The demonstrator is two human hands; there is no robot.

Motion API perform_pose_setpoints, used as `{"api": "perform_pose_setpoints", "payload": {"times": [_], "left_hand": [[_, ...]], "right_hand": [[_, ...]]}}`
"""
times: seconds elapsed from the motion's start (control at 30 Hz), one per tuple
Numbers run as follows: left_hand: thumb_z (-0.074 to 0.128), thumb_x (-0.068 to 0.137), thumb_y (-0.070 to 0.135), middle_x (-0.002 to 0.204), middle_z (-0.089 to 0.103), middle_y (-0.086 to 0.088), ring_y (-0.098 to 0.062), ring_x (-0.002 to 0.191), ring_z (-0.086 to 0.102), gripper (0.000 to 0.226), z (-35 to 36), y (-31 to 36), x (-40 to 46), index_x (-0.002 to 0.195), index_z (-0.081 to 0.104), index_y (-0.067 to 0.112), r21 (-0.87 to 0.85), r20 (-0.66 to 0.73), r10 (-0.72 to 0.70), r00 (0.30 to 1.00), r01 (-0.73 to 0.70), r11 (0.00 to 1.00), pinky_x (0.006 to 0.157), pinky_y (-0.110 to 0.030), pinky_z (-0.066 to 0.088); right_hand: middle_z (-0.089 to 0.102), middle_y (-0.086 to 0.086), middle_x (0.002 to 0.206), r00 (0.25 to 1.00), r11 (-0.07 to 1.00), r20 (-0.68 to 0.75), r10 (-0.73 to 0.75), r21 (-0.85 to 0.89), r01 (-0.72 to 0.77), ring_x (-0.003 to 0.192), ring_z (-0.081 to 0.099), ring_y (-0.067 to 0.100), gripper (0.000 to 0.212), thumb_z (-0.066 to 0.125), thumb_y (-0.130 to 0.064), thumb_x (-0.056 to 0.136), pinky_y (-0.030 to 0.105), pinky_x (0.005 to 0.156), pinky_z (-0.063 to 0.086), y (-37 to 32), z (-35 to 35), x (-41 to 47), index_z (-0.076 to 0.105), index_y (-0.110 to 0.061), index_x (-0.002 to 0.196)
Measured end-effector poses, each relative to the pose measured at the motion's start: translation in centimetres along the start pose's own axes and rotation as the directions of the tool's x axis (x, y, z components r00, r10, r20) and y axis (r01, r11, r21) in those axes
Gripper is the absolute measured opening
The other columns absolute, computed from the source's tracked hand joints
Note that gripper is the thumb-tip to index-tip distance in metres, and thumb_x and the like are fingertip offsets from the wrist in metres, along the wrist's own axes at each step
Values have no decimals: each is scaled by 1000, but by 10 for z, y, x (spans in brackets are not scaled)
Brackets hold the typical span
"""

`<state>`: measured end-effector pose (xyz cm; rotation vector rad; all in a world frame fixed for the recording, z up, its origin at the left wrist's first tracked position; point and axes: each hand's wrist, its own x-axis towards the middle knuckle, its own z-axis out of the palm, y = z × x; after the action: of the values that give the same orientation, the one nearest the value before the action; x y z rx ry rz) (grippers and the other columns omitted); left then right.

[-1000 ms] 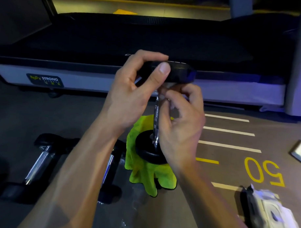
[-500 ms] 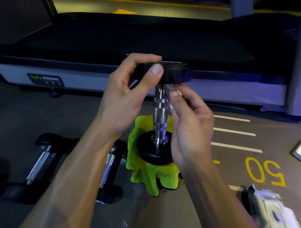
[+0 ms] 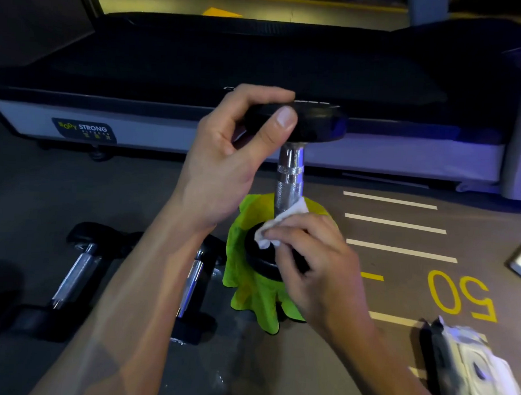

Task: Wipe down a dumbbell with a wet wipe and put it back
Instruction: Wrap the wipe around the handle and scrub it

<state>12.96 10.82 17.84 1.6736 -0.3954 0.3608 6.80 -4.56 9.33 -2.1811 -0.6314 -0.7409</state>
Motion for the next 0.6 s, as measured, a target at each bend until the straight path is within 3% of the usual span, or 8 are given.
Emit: {"api": "perform_pose_setpoints", "payload": {"times": [0.07,0.13,0.23,0.37,0.47,0.53,0.6], "left_hand": [[65,100,33,120,69,-6,-10,110,63,19,0,1,-2,118,68,28,-2,14,4,1000,-4,1000,103,-34,50],[64,102,30,116,67,0,-7,108,62,18,0,3,-3,119,68,26,9,19,12,1000,-12,1000,100,-32,49],[63,103,28,115,68,1,-6,107,63,17,-2,4,-2,119,67,25,25,9,8,1000,-8,1000,97,-29,50],[64,101,33,114,69,2,-8,107,63,17,-2,3,-1,117,68,28,12,4,4,1000,-4,1000,100,-33,50],[65,100,33,113,68,-1,-8,105,63,19,0,3,-2,117,67,26,-8,15,7,1000,-7,1000,99,-31,51],[65,99,33,113,68,-1,-7,104,63,20,2,3,-2,117,67,25,-6,11,12,1000,-12,1000,98,-30,51],[66,99,37,115,68,-3,-9,106,63,20,2,2,-1,116,68,28,13,-5,21,1000,-21,1000,100,-35,52]], "right_hand": [[73,-2,103,1000,1000,18,6,-21,-5,94,68,21,21,71,3,88,30,85,54,1,-6,6,80,-13,99],[70,-1,102,1000,999,-15,10,-34,-11,96,67,18,22,71,2,89,21,88,51,-1,-14,27,80,-13,102],[61,-1,101,994,996,-71,79,34,-77,94,62,11,21,68,-1,92,15,85,47,0,-23,51,79,-12,106],[67,-6,99,976,985,170,132,89,-149,89,64,6,22,70,0,90,16,76,46,5,-24,21,80,-18,96],[67,-16,95,930,963,293,221,84,-256,91,65,4,25,70,-1,86,9,76,42,9,-35,14,79,-24,88],[67,-16,92,926,972,312,213,24,-232,92,63,6,20,69,-8,87,14,79,46,3,-39,18,77,-27,84],[67,-10,92,931,988,332,150,-86,-128,91,62,14,15,63,-18,92,31,84,50,-12,-29,17,74,-22,82]]}}
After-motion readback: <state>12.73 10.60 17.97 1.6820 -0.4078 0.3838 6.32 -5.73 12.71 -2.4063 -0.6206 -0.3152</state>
